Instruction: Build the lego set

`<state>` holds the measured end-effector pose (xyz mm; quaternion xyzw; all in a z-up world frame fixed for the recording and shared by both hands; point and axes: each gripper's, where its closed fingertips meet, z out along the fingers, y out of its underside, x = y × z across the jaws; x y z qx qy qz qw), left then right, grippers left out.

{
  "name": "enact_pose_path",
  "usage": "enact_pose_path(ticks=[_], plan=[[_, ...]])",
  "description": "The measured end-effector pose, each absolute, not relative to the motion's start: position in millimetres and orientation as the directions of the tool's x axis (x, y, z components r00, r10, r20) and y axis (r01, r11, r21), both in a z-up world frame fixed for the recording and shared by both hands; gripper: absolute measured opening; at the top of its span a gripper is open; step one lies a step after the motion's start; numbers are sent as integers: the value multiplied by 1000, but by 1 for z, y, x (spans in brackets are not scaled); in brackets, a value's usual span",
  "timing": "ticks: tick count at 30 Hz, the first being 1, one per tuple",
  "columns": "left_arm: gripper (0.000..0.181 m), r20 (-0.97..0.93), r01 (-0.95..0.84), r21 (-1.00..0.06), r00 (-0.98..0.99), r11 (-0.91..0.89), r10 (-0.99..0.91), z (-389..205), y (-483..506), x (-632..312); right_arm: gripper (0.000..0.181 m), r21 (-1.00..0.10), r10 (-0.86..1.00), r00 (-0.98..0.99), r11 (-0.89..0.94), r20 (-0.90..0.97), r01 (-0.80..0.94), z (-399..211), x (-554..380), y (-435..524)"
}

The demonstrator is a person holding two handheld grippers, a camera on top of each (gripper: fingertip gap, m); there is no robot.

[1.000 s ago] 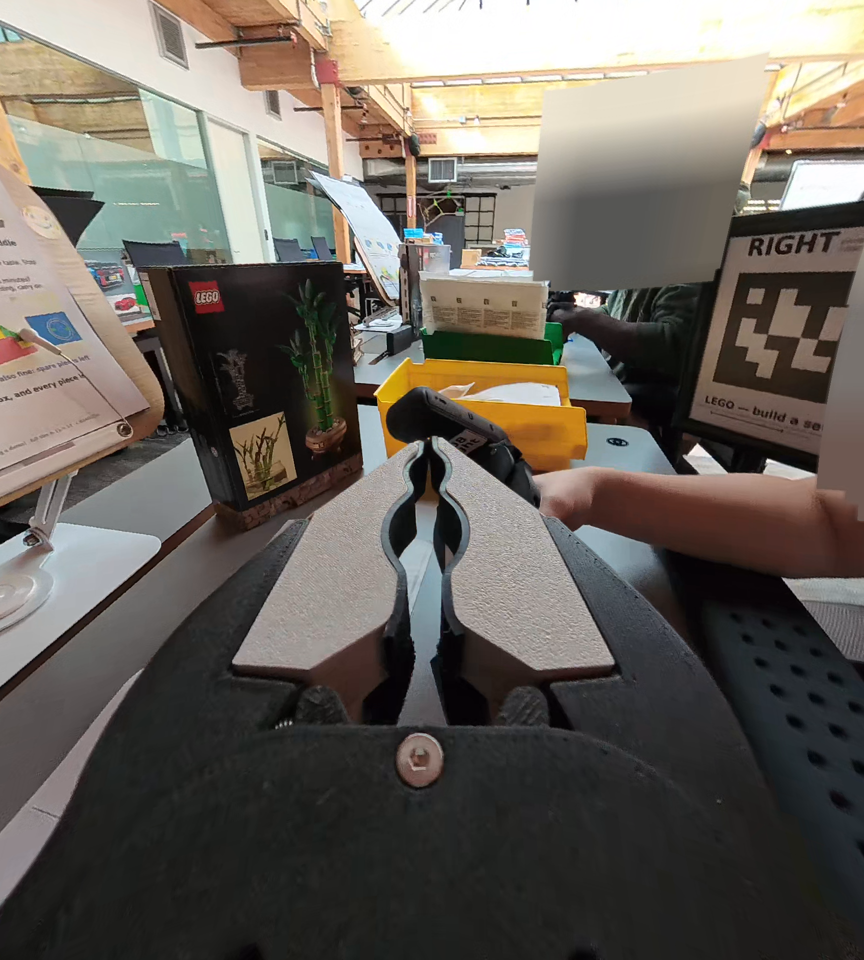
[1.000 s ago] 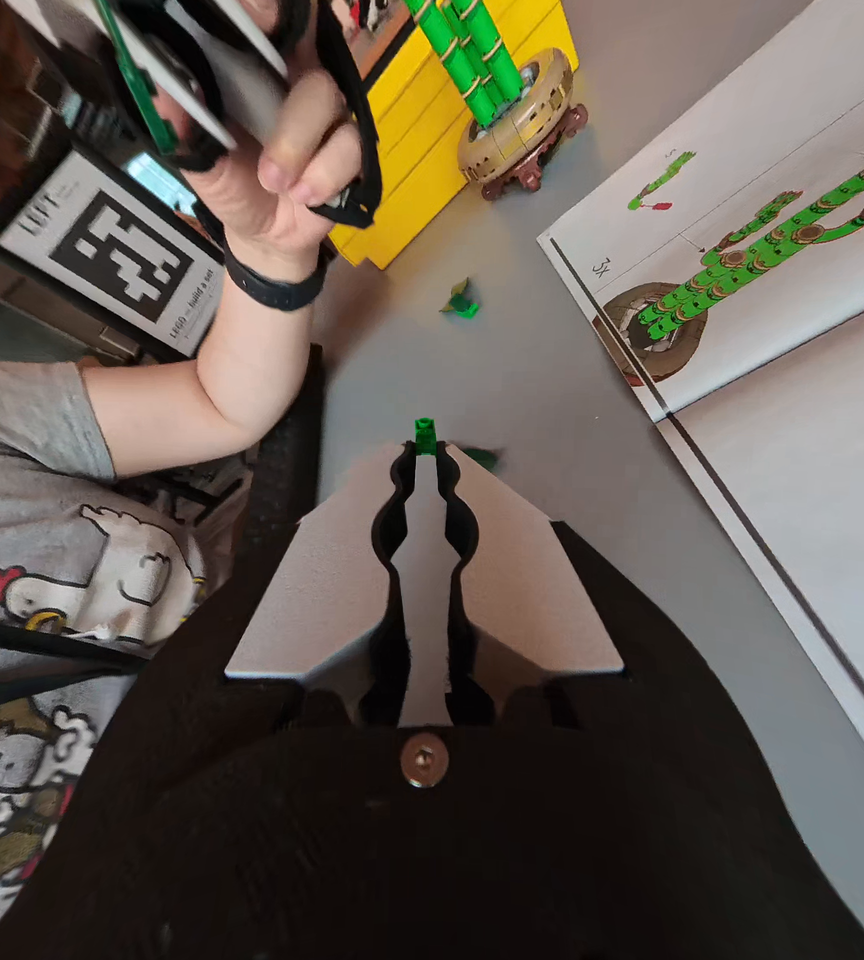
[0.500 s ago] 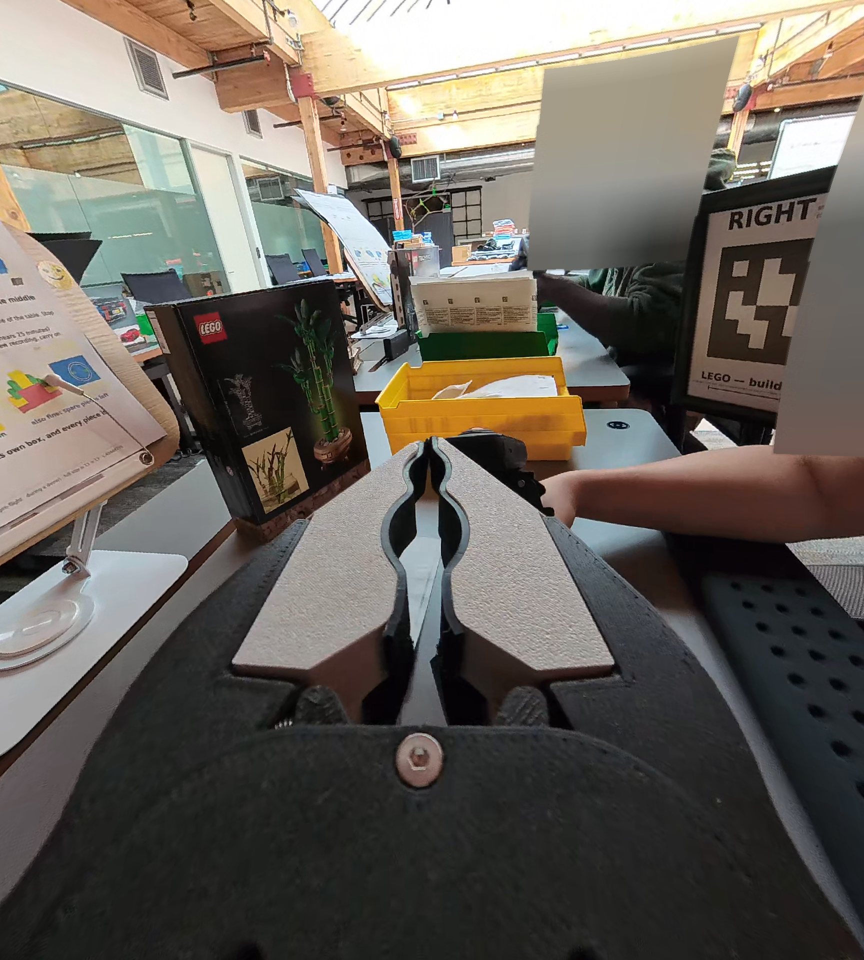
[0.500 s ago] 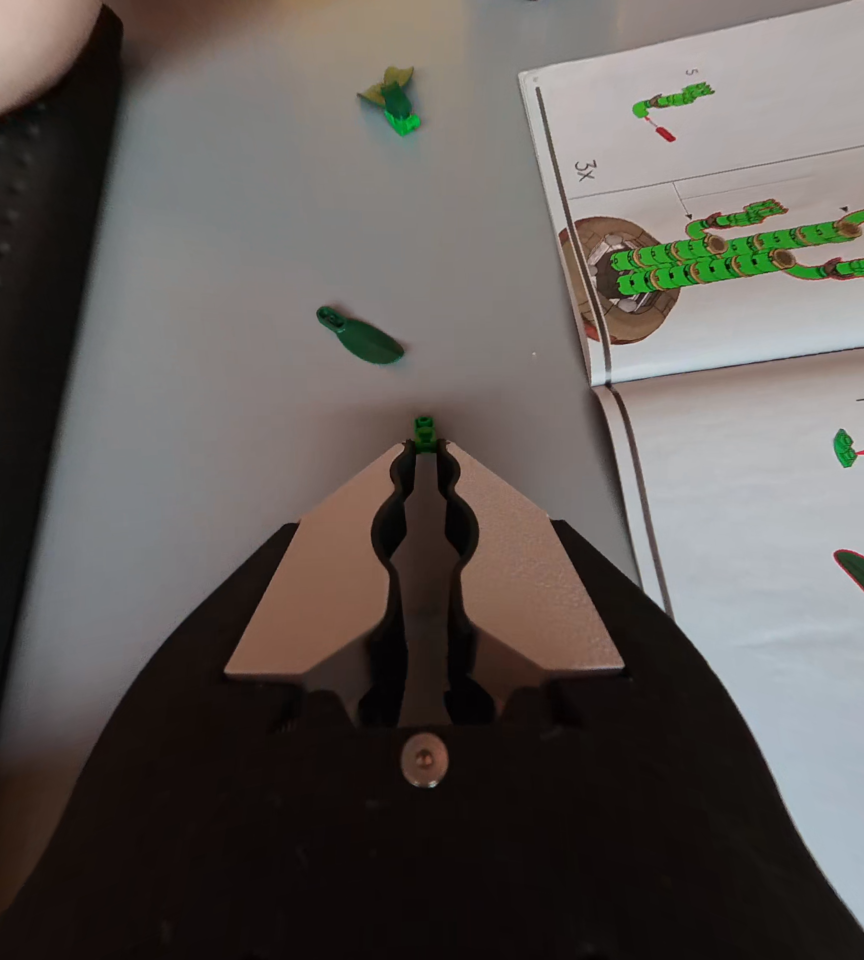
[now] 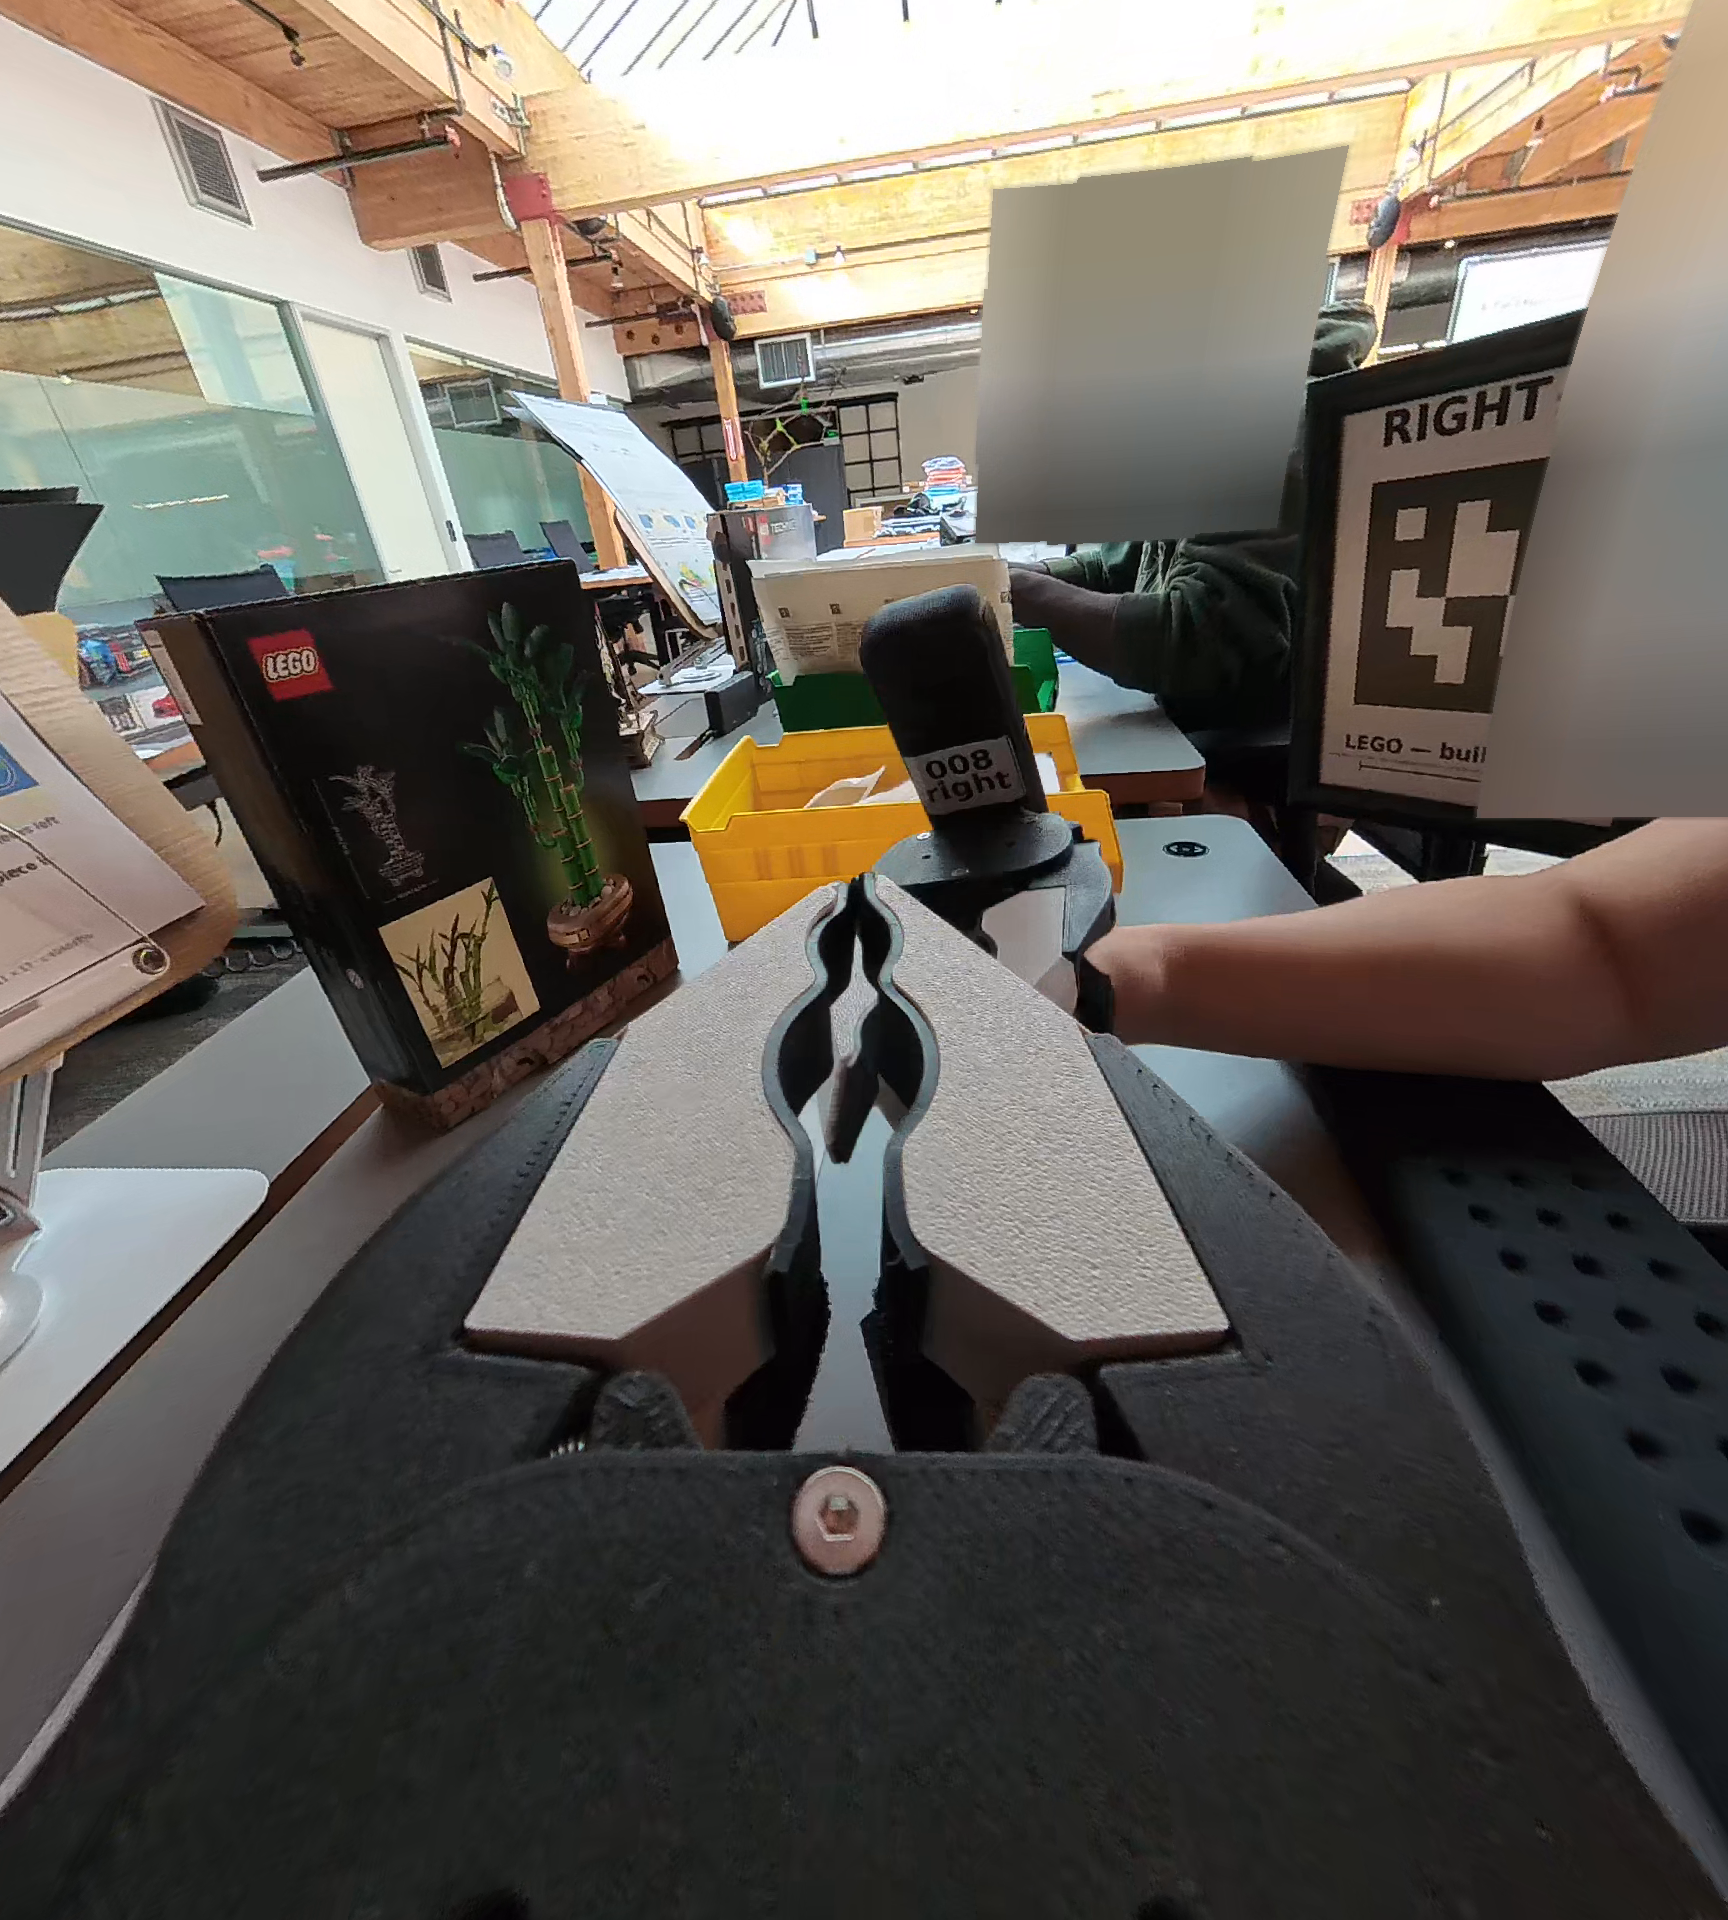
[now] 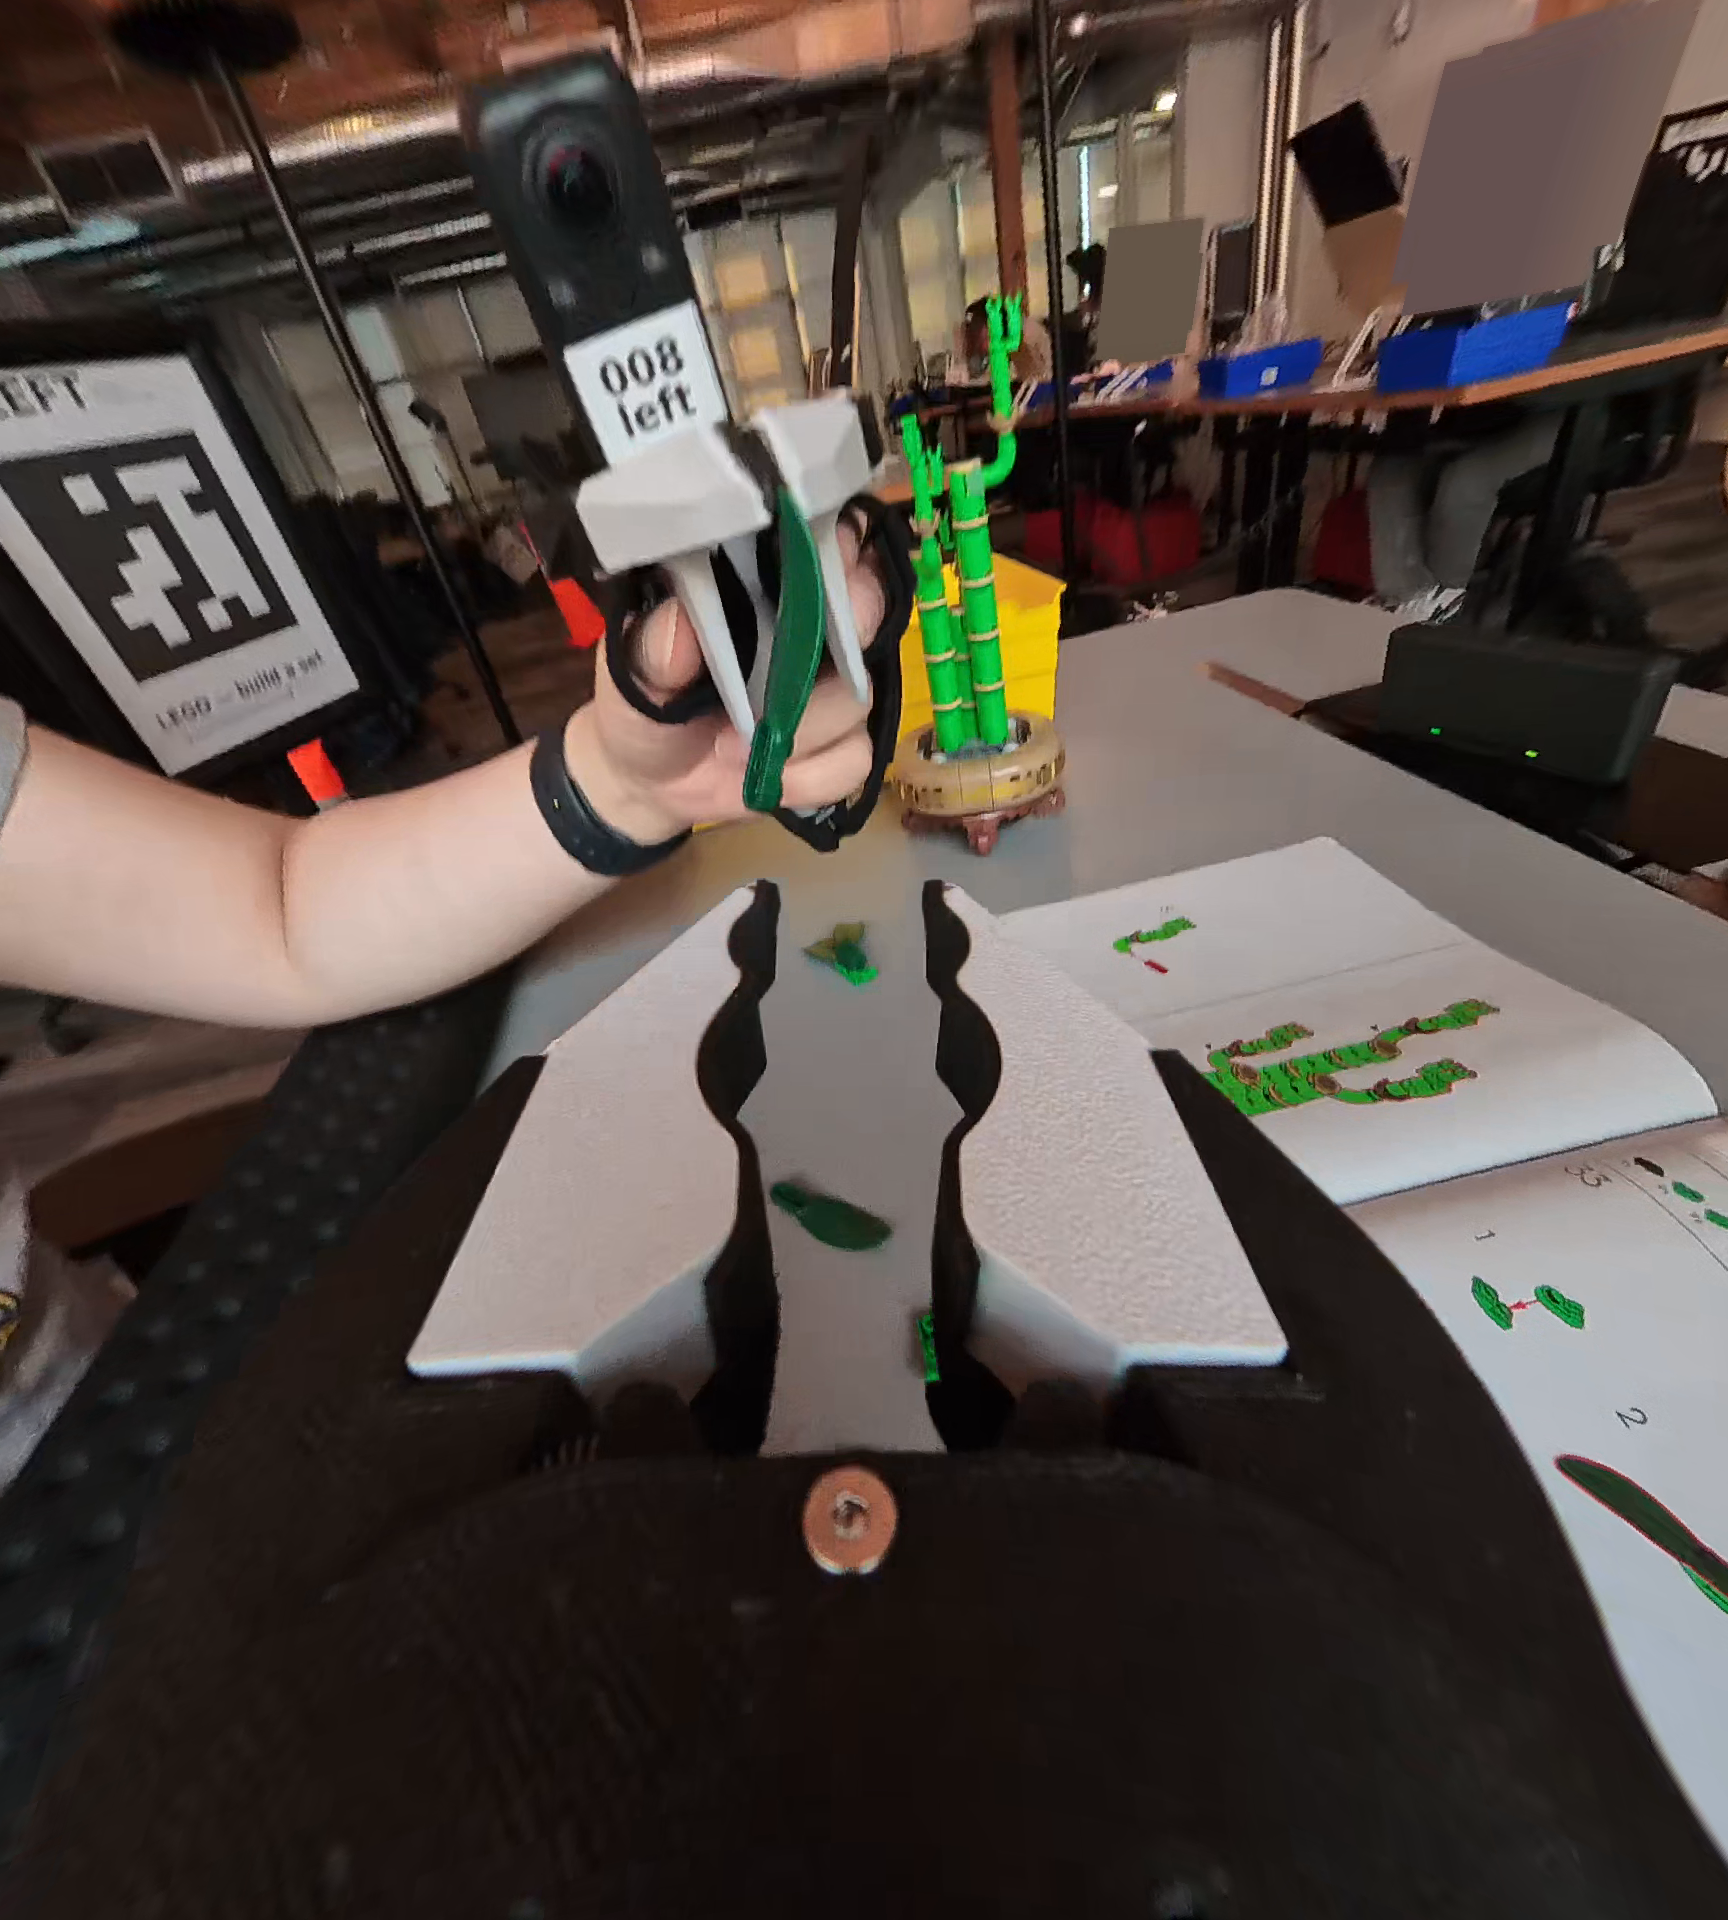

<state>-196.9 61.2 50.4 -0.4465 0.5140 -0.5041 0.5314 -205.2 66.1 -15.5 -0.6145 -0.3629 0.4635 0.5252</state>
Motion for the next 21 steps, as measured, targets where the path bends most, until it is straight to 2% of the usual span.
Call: enact_pose_path(ticks=[6,8,11,12,13,15,17,18,21], plan=[[0,-107,71,-992,-31,105,-994,48,62,-197,20,-931,929,136,-319,-345,-178,6,-212,51],[0,-104,74,-992,-39,101,-994,48,61,-197,4,-920,917,149,-339,-370,-196,6,-212,54],[0,-64,73,-995,-8,63,-998,47,69,-198,4,-926,914,190,-322,-359,-198,6,-209,58],[14,-14,68,-998,23,16,-1000,46,77,-198,3,-946,909,272,-275,-315,-174,3,-205,66],[42,56,41,-998,51,-54,-997,43,86,-199,3,-977,893,397,-184,-211,-106,-2,-198,76],[68,235,-49,-970,49,-237,-971,31,95,-201,3,-982,760,626,91,178,168,-8,-177,94],[62,375,-110,-922,-27,-370,-927,26,86,-201,3,-830,573,611,272,547,488,-11,-169,97],[56,392,-120,-916,-55,-383,-918,27,81,-200,4,-739,483,570,315,665,595,-12,-168,98],[55,305,-165,-940,-8,-299,-952,18,80,-194,3,-591,366,470,395,803,703,-14,-182,92]])
